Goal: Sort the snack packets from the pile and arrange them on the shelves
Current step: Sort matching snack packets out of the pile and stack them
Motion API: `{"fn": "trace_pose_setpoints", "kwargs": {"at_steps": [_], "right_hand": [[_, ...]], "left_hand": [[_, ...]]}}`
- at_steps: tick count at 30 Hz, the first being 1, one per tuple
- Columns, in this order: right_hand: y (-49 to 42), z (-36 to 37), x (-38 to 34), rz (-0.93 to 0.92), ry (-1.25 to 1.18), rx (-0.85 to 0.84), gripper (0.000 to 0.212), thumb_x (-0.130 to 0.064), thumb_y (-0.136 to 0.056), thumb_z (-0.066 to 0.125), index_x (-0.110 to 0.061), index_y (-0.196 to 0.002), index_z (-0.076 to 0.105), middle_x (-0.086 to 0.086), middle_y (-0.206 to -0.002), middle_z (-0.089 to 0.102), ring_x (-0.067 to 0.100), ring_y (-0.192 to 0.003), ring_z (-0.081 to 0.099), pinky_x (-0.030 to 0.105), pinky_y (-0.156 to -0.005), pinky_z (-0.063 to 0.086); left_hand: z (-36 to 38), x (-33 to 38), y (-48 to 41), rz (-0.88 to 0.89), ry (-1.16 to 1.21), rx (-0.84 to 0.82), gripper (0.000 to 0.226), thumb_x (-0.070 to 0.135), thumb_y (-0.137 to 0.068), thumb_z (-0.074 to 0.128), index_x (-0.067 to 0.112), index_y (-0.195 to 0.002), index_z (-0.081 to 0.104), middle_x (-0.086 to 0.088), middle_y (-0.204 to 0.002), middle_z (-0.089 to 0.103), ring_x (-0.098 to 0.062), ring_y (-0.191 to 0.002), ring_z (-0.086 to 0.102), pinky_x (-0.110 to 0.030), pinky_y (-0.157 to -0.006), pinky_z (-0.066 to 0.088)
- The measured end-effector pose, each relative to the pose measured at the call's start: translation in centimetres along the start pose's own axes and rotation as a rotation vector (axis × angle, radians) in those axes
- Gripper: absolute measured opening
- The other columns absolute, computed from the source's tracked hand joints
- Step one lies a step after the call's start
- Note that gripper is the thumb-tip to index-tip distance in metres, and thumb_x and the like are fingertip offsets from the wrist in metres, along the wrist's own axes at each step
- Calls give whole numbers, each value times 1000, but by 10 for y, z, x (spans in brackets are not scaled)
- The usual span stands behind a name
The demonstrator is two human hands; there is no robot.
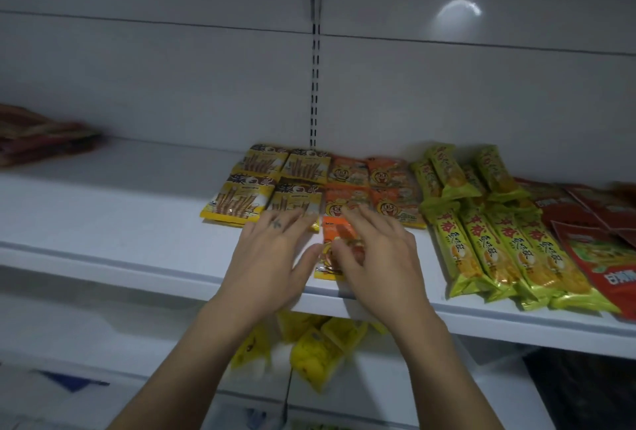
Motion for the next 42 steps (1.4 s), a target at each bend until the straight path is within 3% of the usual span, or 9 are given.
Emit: {"fn": "trace_pose_setpoints", "kwargs": {"at_steps": [6, 10, 14, 19, 26, 32, 42], "right_hand": [[-21, 26, -93, -163, 84, -103, 63, -52, -95, 50, -34, -152, 29, -6, -158, 29, 18, -144, 23, 37, -114, 18], [-19, 63, -177, -284, 58, -176, 63, -54, -96, 46, -32, -152, 28, -6, -158, 29, 18, -145, 21, 37, -116, 15], [-9, 106, -262, -383, 18, -244, 66, -56, -96, 44, -32, -154, 23, -4, -160, 25, 19, -146, 20, 37, -117, 13], [11, 149, -365, -514, -41, -297, 67, -57, -96, 45, -32, -154, 23, -4, -161, 25, 18, -146, 20, 35, -117, 13], [29, 188, -471, -603, -117, -315, 68, -56, -95, 50, -31, -154, 26, -4, -158, 30, 18, -144, 24, 36, -116, 17], [18, 221, -524, -640, -111, -327, 67, -55, -94, 51, -31, -153, 27, -5, -157, 32, 17, -143, 26, 35, -115, 19], [-63, 309, -607, -600, -139, -309, 64, -52, -94, 52, -29, -151, 34, -4, -155, 37, 19, -141, 30, 36, -113, 21]], "left_hand": [[-55, -80, 38, -129, -57, 66, 70, 62, -85, 25, 28, -138, 54, 2, -139, 57, -25, -125, 47, -41, -94, 39], [-96, -156, 89, -273, -96, 77, 75, 66, -84, 23, 28, -143, 49, 3, -144, 53, -23, -132, 41, -43, -100, 35], [-133, -231, 150, -418, -164, 86, 67, 65, -90, 33, 31, -147, 40, 6, -150, 45, -20, -137, 34, -42, -106, 28], [-183, -306, 220, -529, -188, 146, 88, 76, -76, 12, 31, -147, 39, 6, -148, 46, -20, -135, 34, -40, -103, 27], [-227, -378, 288, -638, -214, 190, 62, 61, -95, 41, 33, -149, 33, 10, -150, 41, -16, -138, 27, -36, -104, 22], [-241, -428, 302, -685, -178, 220, 61, 59, -96, 42, 33, -149, 33, 11, -151, 39, -14, -139, 26, -37, -109, 21], [-242, -551, 253, -658, -148, 190, 57, 55, -97, 45, 33, -149, 34, 11, -150, 41, -13, -139, 26, -35, -110, 20]]}}
Point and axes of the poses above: each hand's wrist, its own y-axis away from the middle knuckle, its own z-axis out of the palm, x = y × z, the point moved 8 cm from there along -y, towards the middle knuckle
